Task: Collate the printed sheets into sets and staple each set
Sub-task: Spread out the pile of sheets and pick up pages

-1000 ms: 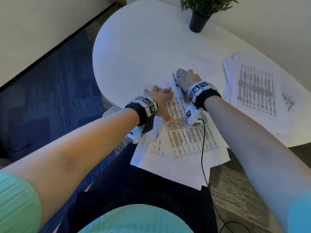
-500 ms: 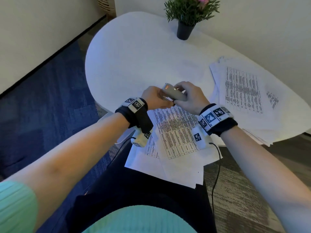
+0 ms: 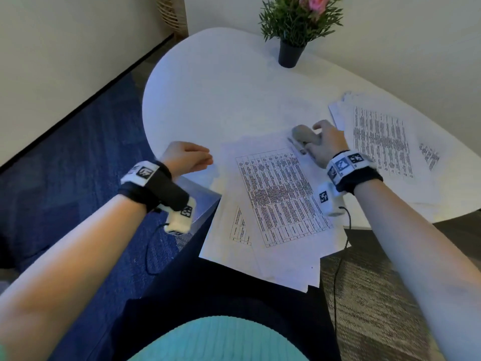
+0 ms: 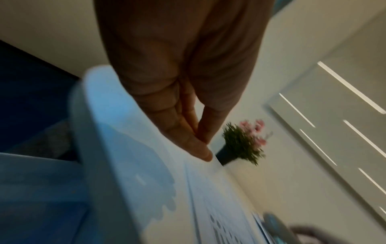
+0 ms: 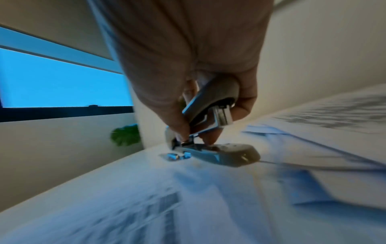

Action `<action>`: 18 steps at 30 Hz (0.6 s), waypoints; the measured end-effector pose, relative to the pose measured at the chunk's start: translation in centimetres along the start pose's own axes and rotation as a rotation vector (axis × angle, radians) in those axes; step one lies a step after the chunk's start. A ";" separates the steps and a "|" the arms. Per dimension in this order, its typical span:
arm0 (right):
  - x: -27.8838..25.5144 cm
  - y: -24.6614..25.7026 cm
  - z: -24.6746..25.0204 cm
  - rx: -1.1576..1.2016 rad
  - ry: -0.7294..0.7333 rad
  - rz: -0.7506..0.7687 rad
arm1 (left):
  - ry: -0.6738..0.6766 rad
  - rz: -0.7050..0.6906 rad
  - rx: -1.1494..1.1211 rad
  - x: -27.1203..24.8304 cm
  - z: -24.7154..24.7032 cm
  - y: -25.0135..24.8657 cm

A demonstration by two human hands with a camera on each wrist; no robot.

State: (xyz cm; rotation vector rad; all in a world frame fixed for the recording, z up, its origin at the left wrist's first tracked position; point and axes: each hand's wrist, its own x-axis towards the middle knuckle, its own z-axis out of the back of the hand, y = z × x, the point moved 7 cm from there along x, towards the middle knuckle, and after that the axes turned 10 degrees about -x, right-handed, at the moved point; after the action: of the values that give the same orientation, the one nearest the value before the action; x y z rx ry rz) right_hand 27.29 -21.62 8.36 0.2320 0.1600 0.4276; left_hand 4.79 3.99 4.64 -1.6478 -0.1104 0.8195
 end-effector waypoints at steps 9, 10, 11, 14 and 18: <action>1.2 -3.9 1.1 -0.045 -0.046 -0.149 | -0.181 0.260 -0.053 -2.1 8.9 7.8; 0.3 -3.6 1.5 -0.028 -0.118 -0.121 | -0.176 0.287 -0.049 -1.8 8.6 8.6; -1.0 -3.3 1.7 -0.009 -0.182 -0.087 | -0.166 0.307 -0.047 -1.7 8.0 8.9; -5.6 -2.3 1.1 0.066 -0.226 0.023 | -0.187 0.359 -0.100 -0.3 6.8 9.4; -8.8 -2.4 -2.5 -0.073 0.092 0.048 | -0.125 0.200 0.406 1.3 6.3 7.8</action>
State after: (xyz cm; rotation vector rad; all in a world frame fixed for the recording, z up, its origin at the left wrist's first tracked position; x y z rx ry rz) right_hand 19.79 -27.08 6.30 0.1443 0.2292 0.4916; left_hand -0.60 7.73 -3.02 -1.2368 0.1295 1.0225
